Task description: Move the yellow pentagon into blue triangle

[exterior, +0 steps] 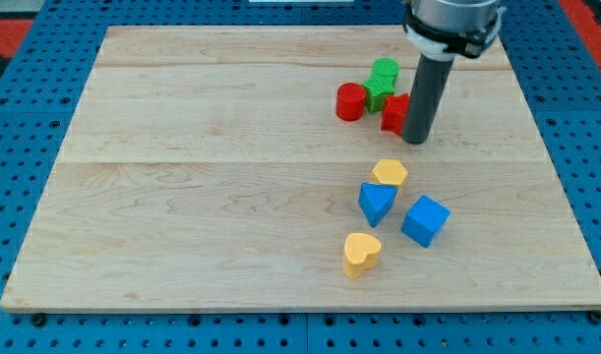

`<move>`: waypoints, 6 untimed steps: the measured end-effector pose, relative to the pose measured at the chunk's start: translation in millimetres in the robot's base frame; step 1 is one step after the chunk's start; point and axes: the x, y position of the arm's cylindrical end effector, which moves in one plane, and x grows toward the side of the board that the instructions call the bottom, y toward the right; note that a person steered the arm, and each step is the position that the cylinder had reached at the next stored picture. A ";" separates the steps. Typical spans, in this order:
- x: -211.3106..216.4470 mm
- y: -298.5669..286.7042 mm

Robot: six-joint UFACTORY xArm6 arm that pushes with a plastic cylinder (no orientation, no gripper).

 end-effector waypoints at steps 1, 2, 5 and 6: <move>-22.4 -4.4; -0.6 -4.4; 123.4 -9.5; 112.2 -9.5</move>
